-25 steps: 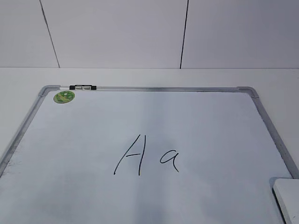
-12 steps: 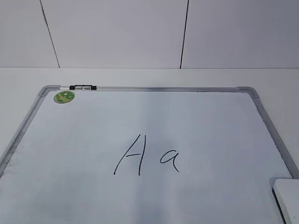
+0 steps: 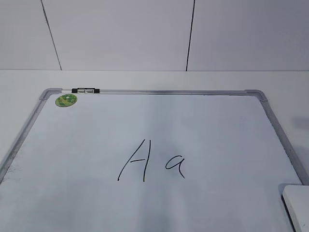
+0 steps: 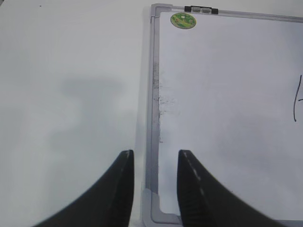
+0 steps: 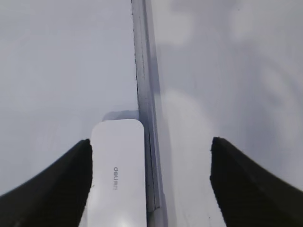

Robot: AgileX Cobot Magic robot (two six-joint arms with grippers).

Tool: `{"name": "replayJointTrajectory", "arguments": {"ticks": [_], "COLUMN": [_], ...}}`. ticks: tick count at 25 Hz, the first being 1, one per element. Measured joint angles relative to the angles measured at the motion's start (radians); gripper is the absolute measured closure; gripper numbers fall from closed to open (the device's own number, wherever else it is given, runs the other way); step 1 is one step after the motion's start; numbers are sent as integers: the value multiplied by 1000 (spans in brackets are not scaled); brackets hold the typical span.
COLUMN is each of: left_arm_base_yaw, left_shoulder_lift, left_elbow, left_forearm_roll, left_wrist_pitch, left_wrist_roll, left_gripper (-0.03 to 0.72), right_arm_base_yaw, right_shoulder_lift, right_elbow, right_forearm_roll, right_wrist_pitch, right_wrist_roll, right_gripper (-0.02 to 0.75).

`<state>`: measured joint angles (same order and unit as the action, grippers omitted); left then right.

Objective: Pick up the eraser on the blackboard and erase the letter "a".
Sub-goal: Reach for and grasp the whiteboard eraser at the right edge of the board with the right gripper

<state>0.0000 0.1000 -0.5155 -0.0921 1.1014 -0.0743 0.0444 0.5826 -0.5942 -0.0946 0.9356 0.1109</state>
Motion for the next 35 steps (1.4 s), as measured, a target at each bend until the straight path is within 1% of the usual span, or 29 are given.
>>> {"name": "replayJointTrajectory", "arguments": {"ticks": [11,14,16,18,21,23,25,28,32,35], "left_arm_base_yaw": [0,0,0,0,0,0,0,0,0,0], "left_shoulder_lift": [0,0,0,0,0,0,0,0,0,0], "left_elbow": [0,0,0,0,0,0,0,0,0,0], "left_forearm_roll": [0,0,0,0,0,0,0,0,0,0], "left_wrist_pitch": [-2,-4,-4,-4,-4,-4,-4,-4,-4,-4], "left_wrist_roll": [0,0,0,0,0,0,0,0,0,0], "left_gripper": [454,454,454,454,454,454,454,454,454,454], "right_arm_base_yaw": [0,0,0,0,0,0,0,0,0,0], "right_shoulder_lift": [369,430,468,516,594,665,746,832,845,845], "right_elbow": [-15,-43,-65,-94,-142,-171,-198,-228,-276,-308], "right_forearm_roll": [38,58,95,159,264,323,352,364,364,374], "right_wrist_pitch": [-18,-17,-17,-15,31,86,157,225,237,237], "right_wrist_roll": [2,-3,-43,-111,-195,-219,-227,-226,-219,-214], "right_gripper": [147,146,143,118,71,61,59,58,61,92]}}
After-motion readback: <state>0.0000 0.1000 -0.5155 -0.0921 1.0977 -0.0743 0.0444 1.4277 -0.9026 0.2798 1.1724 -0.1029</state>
